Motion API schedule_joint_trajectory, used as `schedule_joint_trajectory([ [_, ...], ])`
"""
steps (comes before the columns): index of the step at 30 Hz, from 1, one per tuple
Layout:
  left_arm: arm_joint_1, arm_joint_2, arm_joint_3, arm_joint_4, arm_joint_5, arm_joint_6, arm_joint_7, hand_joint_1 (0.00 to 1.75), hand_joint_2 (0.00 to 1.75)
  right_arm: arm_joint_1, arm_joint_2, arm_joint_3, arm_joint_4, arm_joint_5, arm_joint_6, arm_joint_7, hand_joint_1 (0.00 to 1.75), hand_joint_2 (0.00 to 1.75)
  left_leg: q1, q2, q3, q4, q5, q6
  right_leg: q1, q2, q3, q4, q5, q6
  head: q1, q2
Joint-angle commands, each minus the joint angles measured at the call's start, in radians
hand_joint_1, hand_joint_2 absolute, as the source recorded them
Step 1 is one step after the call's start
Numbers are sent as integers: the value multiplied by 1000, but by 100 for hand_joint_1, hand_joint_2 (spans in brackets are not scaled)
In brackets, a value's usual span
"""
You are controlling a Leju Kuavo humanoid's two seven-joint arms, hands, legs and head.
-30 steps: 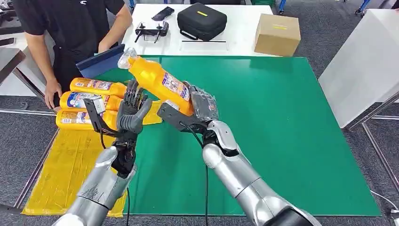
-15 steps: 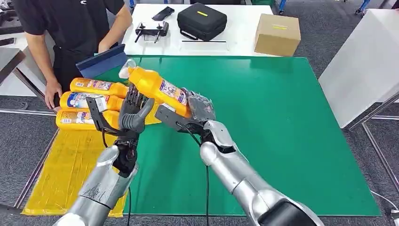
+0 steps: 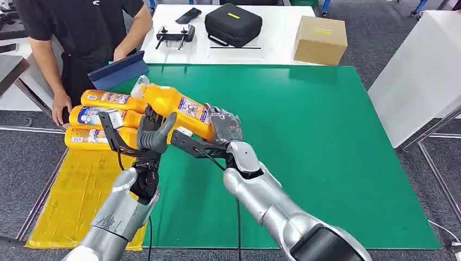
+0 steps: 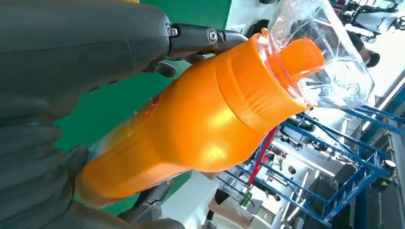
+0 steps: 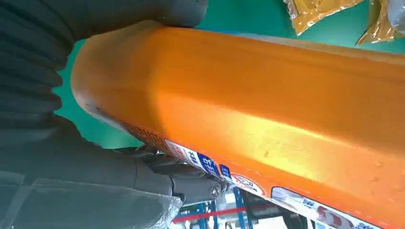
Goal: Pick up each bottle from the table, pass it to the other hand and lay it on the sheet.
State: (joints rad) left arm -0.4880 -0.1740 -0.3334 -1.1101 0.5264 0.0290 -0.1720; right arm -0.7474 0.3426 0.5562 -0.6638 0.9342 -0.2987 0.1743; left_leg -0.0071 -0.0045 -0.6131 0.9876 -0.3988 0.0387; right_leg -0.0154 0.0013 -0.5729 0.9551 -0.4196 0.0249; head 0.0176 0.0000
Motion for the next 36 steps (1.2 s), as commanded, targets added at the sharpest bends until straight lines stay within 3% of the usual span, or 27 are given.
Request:
schedule_joint_trajectory([
  [1, -87, 14, -20, 91, 10, -8, 12, 0, 175, -42, 6, 127, 71, -2, 15, 1, 175, 175, 1, -1, 3, 0, -1, -2, 0, -1, 3, 0, -1, -1, 0, 0],
  [20, -109, 21, -10, 108, 25, -22, 35, 0, 175, -18, 1, 152, 30, -27, 42, -11, 175, 175, 0, 0, 3, 0, -1, -2, 0, -1, 3, 0, -1, -2, 0, 0],
  [21, -186, 32, -6, 197, 0, -49, 54, 0, 175, 11, -3, 178, -55, -24, 91, -18, 175, 175, 1, -2, 3, 0, -1, -2, 1, -2, 3, 0, -2, -1, 0, 0],
  [30, -199, 27, -11, 224, 1, -64, 47, 0, 175, 13, -13, 190, -77, -28, 104, -10, 175, 175, 1, -1, 3, 0, -1, -2, 1, -2, 3, 0, -1, -1, 0, 0],
  [31, -196, 28, -11, 219, 4, -73, 45, 14, 175, 12, -13, 189, -77, -30, 101, -11, 175, 175, 1, -2, 4, 1, -2, -3, 1, -2, 5, 0, -2, -2, 0, 0],
  [36, -194, 29, -11, 219, 4, -75, 44, 14, 175, 12, -14, 189, -77, -30, 101, -11, 175, 175, 1, -1, 3, 0, -1, -3, 1, -1, 3, 0, -1, -2, 0, 0],
])
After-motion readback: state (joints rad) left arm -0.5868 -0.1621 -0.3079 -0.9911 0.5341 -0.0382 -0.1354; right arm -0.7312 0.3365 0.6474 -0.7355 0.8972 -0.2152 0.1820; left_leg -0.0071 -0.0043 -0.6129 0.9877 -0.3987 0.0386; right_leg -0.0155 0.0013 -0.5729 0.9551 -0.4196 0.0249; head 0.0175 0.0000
